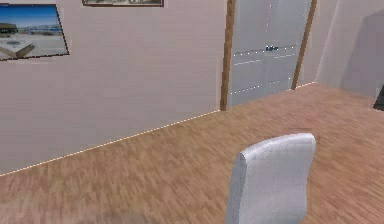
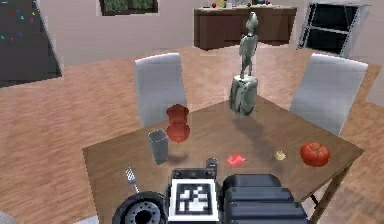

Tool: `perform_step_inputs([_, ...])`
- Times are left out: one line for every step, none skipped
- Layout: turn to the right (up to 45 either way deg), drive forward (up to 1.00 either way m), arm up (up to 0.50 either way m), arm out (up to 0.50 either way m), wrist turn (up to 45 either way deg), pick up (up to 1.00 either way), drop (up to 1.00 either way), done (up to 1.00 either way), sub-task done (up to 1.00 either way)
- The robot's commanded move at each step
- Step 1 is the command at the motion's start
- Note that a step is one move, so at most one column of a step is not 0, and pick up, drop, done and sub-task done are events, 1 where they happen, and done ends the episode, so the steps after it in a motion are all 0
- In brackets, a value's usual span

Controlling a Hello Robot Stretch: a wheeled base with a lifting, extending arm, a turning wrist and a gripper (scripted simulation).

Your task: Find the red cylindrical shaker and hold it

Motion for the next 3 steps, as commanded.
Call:
perform_step_inputs([0.0, 0.0, 0.0, 0.5, 0.0, 0.0, 0.0, 0.0, 0.0])
perform_step_inputs([0.0, 0.0, 0.0, 0.0, 45.0, 0.0, 0.0, 0.0, 0.0])
perform_step_inputs([0.0, 0.0, 0.0, 0.0, 45.0, 0.0, 0.0, 0.0, 0.0])
